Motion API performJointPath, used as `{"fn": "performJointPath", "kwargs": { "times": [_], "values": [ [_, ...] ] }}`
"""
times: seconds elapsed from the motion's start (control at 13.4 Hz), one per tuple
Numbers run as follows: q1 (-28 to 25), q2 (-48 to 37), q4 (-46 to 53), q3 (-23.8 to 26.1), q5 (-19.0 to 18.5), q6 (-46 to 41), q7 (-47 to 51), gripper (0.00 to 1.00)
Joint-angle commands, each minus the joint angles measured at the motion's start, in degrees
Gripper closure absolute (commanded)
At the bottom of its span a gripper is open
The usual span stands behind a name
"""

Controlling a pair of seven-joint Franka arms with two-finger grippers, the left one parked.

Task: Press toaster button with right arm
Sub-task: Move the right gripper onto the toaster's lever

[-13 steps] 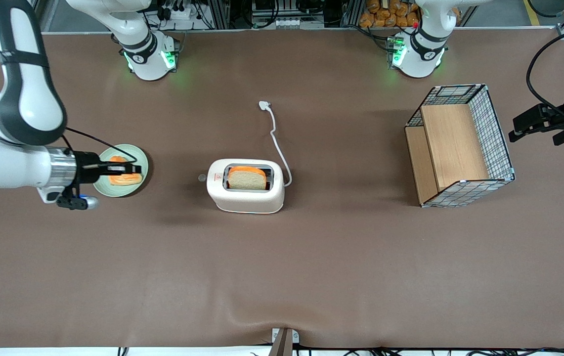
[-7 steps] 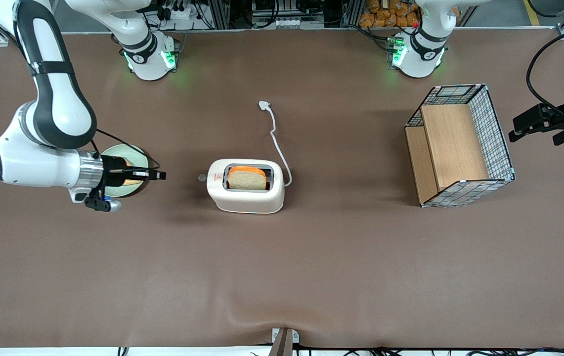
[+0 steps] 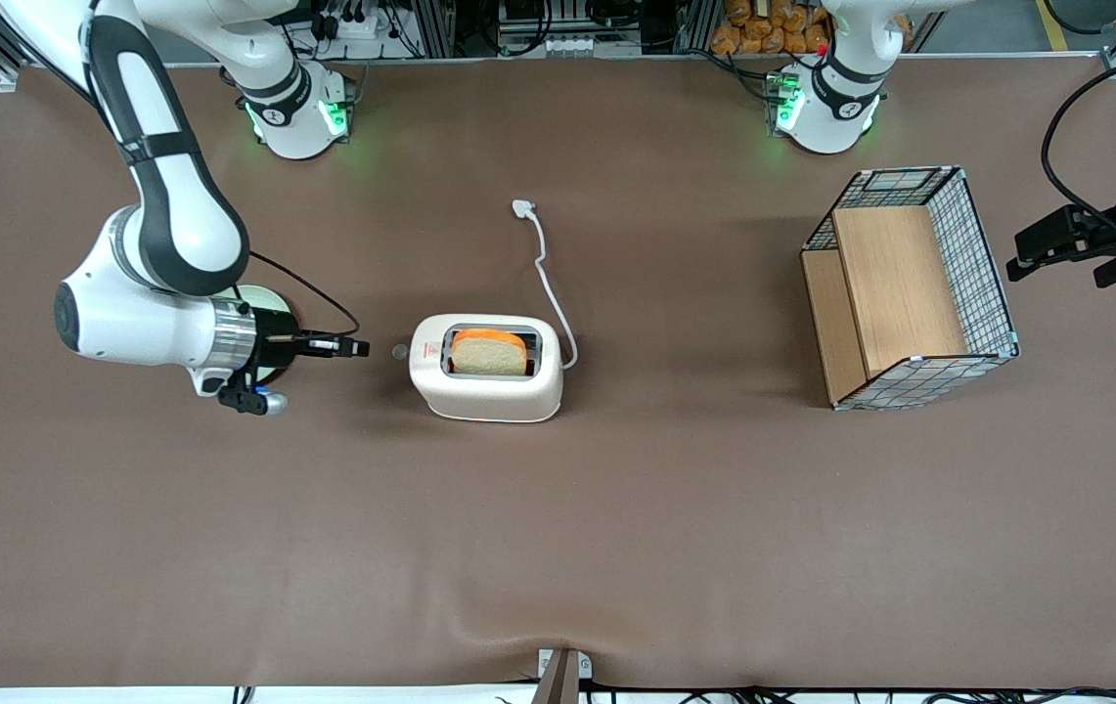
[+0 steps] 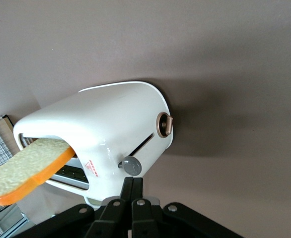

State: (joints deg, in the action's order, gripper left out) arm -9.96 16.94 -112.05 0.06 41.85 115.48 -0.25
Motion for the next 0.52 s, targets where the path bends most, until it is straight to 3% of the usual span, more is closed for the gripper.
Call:
{"fn": "performJointPath", "kwargs": {
  "times": [0.0,0.45],
  "values": [
    [-1.11,-0.16,-1.33,-0.33,2.36,1.58,-0.63,1.0],
    [-3.3,0.72,-1.95,-0.33,3.68,3.69,-0.81,1.0]
  ]
}}
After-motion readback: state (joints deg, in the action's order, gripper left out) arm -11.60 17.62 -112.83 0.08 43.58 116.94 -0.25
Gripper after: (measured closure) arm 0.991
